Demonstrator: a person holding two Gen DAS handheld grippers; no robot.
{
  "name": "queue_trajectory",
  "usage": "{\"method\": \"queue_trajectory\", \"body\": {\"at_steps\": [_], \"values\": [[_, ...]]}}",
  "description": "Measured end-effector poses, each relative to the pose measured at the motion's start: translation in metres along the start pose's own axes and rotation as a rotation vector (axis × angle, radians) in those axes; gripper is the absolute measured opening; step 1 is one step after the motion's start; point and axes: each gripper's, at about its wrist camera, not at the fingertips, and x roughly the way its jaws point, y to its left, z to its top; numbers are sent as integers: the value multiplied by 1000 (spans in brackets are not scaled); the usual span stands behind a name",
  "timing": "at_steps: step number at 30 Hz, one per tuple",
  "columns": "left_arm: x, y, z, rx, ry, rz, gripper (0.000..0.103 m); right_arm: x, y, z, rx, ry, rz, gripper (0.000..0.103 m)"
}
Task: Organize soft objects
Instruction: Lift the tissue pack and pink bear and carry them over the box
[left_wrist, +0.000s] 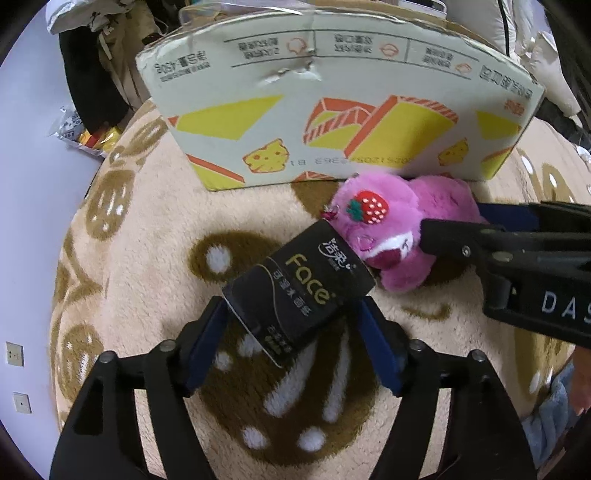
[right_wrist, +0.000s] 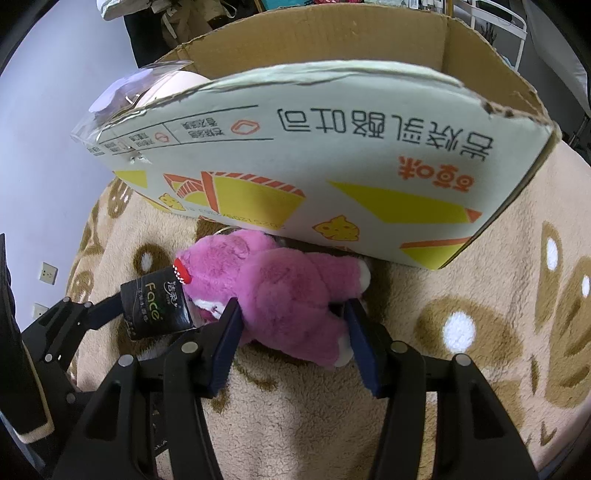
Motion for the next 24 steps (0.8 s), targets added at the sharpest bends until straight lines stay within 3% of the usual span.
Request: {"method": "queue_trajectory", "body": {"at_steps": [9, 24], "values": [[2, 2, 1, -91, -6, -72, 78, 0, 0, 1, 3, 3, 1, 60], [6, 13, -1, -163, -16, -93, 74, 0, 0, 2, 1, 2, -1, 60]]}}
